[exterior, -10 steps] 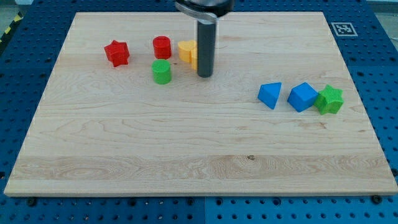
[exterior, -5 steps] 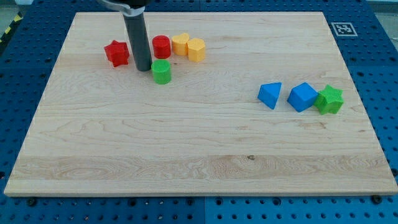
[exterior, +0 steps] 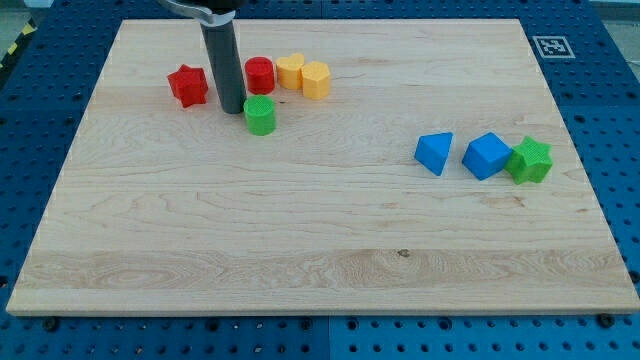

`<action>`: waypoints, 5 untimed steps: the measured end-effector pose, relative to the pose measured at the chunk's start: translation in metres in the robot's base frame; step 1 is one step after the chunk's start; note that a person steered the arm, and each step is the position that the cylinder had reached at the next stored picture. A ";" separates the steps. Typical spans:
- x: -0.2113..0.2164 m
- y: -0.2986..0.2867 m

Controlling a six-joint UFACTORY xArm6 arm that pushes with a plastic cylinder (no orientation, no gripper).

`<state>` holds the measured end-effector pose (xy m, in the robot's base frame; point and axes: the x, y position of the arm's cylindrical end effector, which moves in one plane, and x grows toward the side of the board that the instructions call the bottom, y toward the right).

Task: Push the green circle towards the center

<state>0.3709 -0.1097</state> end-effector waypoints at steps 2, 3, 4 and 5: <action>0.041 0.011; 0.042 0.026; 0.046 0.040; 0.046 0.057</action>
